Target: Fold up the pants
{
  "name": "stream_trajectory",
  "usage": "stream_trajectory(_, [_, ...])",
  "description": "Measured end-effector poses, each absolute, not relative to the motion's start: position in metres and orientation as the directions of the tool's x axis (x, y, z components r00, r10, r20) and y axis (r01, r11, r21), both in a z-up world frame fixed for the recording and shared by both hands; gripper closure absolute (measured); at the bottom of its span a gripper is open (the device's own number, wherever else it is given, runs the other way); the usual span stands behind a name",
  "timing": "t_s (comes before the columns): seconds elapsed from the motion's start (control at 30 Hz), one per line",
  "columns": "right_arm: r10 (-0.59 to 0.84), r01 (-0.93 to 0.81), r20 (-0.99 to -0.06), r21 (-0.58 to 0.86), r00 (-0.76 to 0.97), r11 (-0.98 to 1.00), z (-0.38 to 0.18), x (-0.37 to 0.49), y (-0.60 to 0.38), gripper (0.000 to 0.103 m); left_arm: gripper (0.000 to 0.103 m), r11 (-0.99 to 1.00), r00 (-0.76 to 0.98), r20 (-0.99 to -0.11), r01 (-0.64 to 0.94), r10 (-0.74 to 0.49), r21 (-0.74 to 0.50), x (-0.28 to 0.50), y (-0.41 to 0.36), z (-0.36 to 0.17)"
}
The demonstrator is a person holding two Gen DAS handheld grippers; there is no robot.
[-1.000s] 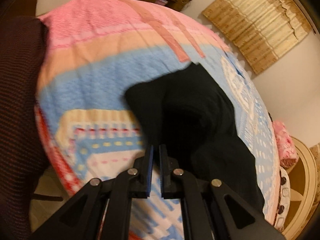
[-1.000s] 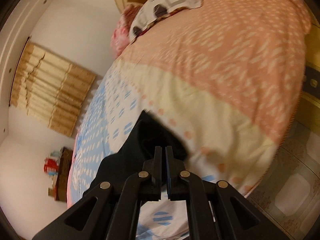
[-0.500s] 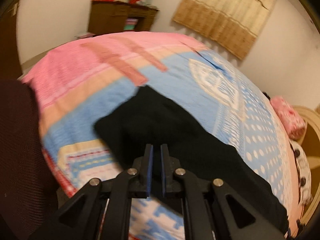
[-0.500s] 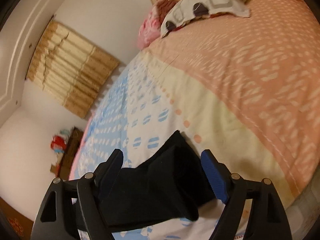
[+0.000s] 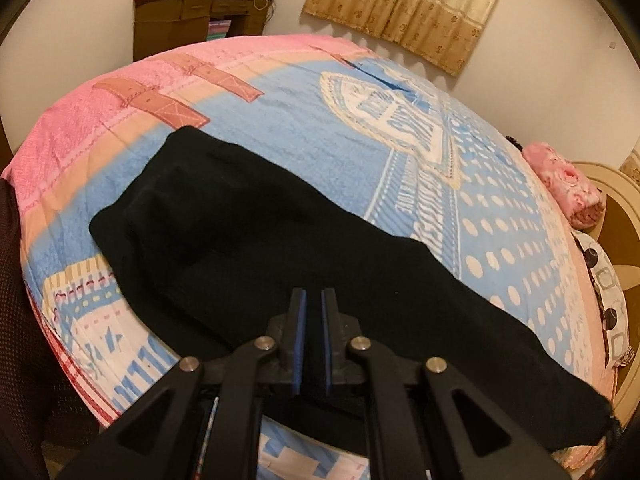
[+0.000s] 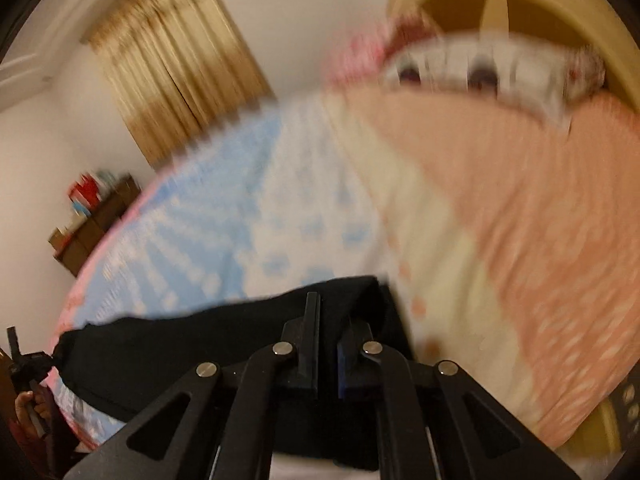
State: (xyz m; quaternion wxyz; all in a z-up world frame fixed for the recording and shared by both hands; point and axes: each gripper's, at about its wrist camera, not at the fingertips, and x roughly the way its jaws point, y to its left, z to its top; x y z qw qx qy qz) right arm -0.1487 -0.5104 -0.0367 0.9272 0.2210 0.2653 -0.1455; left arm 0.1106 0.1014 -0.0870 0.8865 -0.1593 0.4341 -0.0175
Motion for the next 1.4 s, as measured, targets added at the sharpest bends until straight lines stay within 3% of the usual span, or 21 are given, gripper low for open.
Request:
stream_trajectory(0.1, [-0.214, 0.373, -0.503, 0.241, 0.837, 0.896, -0.029, -0.155, -0.508, 0.098, 0.095, 0.95, 0.614, -0.774, -0.123, -0.156, -0.289, 0.111, 0.103, -0.092])
stream_trajectory(0.23, [-0.194, 0.438, -0.613, 0.276, 0.766, 0.856, -0.09, -0.136, -0.537, 0.097, 0.095, 0.949, 0.603, -0.783, -0.132, -0.153, -0.287, 0.109, 0.106, -0.097])
stream_trajectory(0.27, [-0.185, 0.457, -0.631, 0.3, 0.753, 0.837, -0.104, -0.135, -0.544, 0.092, 0.095, 0.95, 0.6, -0.786, -0.135, -0.149, -0.283, 0.109, 0.109, -0.098])
stream_trajectory(0.37, [-0.186, 0.497, -0.557, 0.482, 0.81, 0.721, -0.116, -0.158, -0.566, 0.063, 0.095, 0.951, 0.611, -0.781, -0.149, -0.127, -0.271, 0.106, 0.121, -0.095])
stream_trajectory(0.4, [-0.208, 0.516, -0.541, 0.513, 0.815, 0.686, -0.115, -0.168, -0.57, 0.058, 0.095, 0.952, 0.615, -0.78, -0.156, -0.115, -0.263, 0.106, 0.126, -0.095])
stream_trajectory(0.57, [-0.351, 0.638, -0.552, 0.505, 0.756, 0.581, -0.09, -0.206, -0.576, 0.058, 0.095, 0.949, 0.616, -0.783, -0.191, -0.084, -0.252, 0.107, 0.147, -0.096])
stream_trajectory(0.7, [-0.226, 0.477, -0.524, 0.413, 0.821, 0.776, -0.053, -0.18, -0.508, 0.058, 0.095, 0.952, 0.619, -0.784, -0.213, -0.044, -0.222, 0.11, 0.162, -0.096])
stream_trajectory(0.83, [0.033, 0.201, -0.557, 0.353, 0.83, 0.914, -0.051, -0.112, -0.407, 0.058, 0.095, 0.949, 0.608, -0.793, -0.234, -0.026, -0.21, 0.111, 0.178, -0.095])
stream_trajectory(0.97, [0.229, -0.052, -0.594, 0.3, 0.771, 0.952, -0.064, -0.057, -0.308, 0.058, 0.088, 0.949, 0.606, -0.796, -0.251, 0.003, -0.188, 0.106, 0.193, -0.092])
stream_trajectory(1.1, [0.336, -0.24, -0.616, 0.235, 0.713, 0.942, -0.076, -0.025, -0.224, 0.058, 0.085, 0.96, 0.609, -0.788, -0.262, 0.089, -0.094, 0.098, 0.207, -0.089])
stream_trajectory(1.17, [0.367, -0.316, -0.629, 0.197, 0.685, 0.928, -0.081, -0.015, -0.19, 0.058, 0.076, 0.966, 0.611, -0.783, -0.254, 0.116, -0.054, 0.096, 0.212, -0.089])
stream_trajectory(1.23, [0.385, -0.382, -0.646, 0.153, 0.66, 0.912, -0.086, -0.009, -0.16, 0.058, 0.05, 0.968, 0.61, -0.782, -0.25, 0.132, -0.032, 0.096, 0.216, -0.09])
stream_trajectory(1.3, [0.387, -0.424, -0.671, 0.119, 0.632, 0.898, -0.094, 0.0, -0.139, 0.058, 0.042, 0.968, 0.612, -0.778, -0.251, 0.142, -0.02, 0.096, 0.219, -0.093])
stream_trajectory(1.4, [0.379, -0.471, -0.707, 0.074, 0.596, 0.879, -0.103, 0.009, -0.123, 0.058, 0.042, 0.972, 0.596, -0.792, -0.234, 0.131, -0.015, 0.099, 0.22, -0.099])
